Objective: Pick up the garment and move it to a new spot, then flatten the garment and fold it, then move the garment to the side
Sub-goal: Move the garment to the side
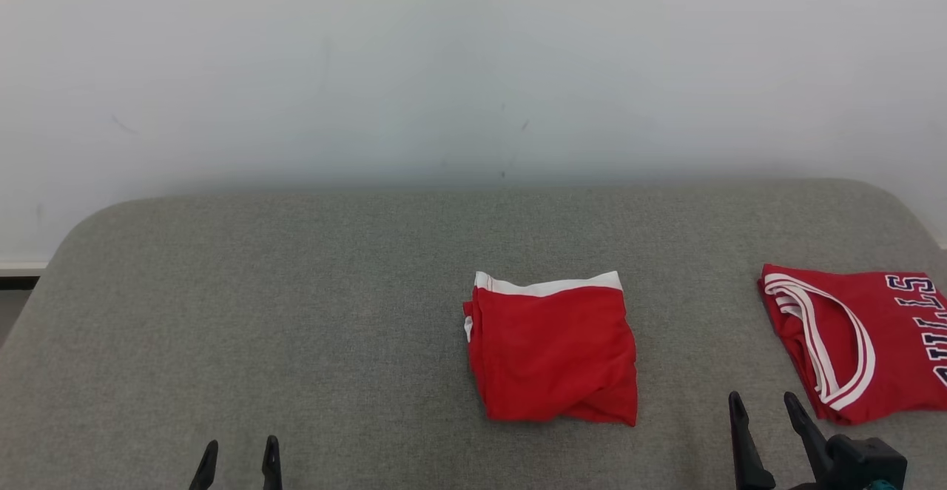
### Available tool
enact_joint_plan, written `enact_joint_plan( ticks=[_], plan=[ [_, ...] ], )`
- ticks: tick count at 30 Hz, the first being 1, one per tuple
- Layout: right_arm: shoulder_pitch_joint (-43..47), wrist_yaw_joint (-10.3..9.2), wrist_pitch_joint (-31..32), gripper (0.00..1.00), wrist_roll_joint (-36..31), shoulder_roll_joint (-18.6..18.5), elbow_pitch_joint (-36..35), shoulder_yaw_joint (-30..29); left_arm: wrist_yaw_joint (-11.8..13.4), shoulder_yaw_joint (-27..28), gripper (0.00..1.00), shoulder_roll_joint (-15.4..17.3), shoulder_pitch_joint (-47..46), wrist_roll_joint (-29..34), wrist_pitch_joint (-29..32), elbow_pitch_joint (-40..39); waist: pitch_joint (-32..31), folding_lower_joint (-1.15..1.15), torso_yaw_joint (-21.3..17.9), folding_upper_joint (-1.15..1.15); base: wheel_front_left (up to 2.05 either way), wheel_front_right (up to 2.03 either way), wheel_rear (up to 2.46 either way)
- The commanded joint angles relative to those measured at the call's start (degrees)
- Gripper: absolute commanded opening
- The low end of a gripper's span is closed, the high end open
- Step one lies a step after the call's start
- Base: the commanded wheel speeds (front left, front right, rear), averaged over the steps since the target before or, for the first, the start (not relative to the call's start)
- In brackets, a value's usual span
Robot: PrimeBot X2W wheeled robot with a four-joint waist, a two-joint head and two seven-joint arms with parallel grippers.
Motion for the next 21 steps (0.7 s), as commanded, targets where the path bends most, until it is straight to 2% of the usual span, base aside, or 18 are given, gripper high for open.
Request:
enact_joint_plan(
  ticks=[1, 13, 16, 21],
  plan=[
    [-0.1, -0.16, 0.0, 1.0, 0.3, 0.0, -0.1, -0.1, -0.1, 0.1, 1.0, 0.0, 1.0, 0.1, -0.1, 0.0, 0.0, 0.0, 0.1, 0.0, 0.0, 0.0, 0.0],
    [-1.9, -0.16, 1.8, 1.0, 1.5, 0.0, -1.0, -0.2, 0.5, -0.7, 1.0, 0.0, 0.3, -0.4, -0.1, -0.8, 1.5, 0.0, 0.7, 0.0, 0.0, 0.0, 0.0],
    [-5.0, -0.16, 6.0, 1.0, 2.4, 0.0, -1.6, 0.4, 0.5, -0.9, 1.0, 0.0, 0.3, -0.5, -0.1, -0.8, 2.0, 0.0, 0.8, 0.0, 0.0, 0.0, 0.0],
    [-13.1, -0.15, 20.4, 1.0, 1.5, 0.0, -0.5, 1.1, 0.5, -1.8, 1.0, 0.0, -0.3, -0.3, -0.1, -0.9, 3.4, 0.0, 1.5, 0.0, 0.0, 0.0, 0.0]
  ],
)
